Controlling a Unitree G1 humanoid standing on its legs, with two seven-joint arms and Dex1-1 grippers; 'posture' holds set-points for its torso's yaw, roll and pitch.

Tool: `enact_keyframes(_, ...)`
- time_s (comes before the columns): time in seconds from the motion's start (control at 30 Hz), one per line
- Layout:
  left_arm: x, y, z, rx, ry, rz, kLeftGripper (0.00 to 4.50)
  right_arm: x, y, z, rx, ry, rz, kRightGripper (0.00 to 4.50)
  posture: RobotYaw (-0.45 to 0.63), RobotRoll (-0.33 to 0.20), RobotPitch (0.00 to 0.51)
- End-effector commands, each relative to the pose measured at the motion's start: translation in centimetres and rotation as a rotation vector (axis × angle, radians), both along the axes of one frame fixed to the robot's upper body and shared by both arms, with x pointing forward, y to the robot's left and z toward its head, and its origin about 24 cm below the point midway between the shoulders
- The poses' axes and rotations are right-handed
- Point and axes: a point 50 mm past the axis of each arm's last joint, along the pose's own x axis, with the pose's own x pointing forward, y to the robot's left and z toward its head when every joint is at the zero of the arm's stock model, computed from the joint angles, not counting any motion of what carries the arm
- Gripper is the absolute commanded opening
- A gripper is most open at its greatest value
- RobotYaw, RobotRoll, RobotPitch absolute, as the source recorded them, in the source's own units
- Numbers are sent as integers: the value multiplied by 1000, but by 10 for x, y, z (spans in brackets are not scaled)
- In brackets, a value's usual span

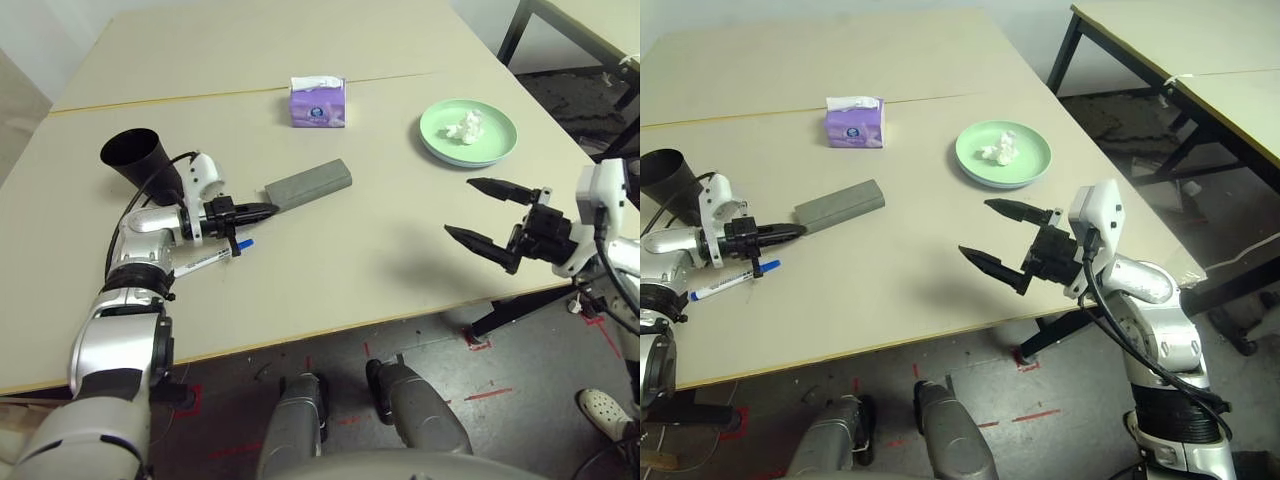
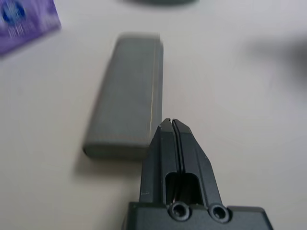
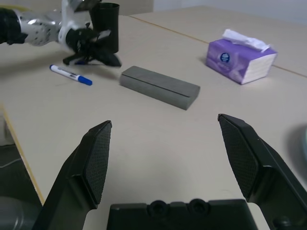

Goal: Organize and tidy the items on the table.

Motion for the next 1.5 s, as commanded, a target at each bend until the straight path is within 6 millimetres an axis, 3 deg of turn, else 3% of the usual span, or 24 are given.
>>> enact_keyframes(0.03,-11,10,10,-70,31,-64,39,1,2,-2,-17,-7,24,4500,-209,0,168)
enact_keyframes(0.33,-43,44,18,-22,54,41,39,-3,18,-12,-76,52,258,4500,-151,0,177)
enact_keyframes(0.6,-71,66,31,103,76,76,39,4,32,-19,-110,79,418,4500,-75,0,190)
enact_keyframes(0.77,-80,75,47,296,148,20,1183,8,43,-22,-103,87,479,4500,-30,0,202)
enact_keyframes(1.07,-60,55,86,619,230,-60,4343,7,56,-25,-96,80,562,4500,-45,0,230)
enact_keyframes(1.23,-45,39,87,681,213,-107,4430,8,58,-28,-89,77,550,4500,-71,0,233)
enact_keyframes(1.5,-44,26,63,830,325,-203,4430,10,55,-25,-91,70,524,4500,-99,0,234)
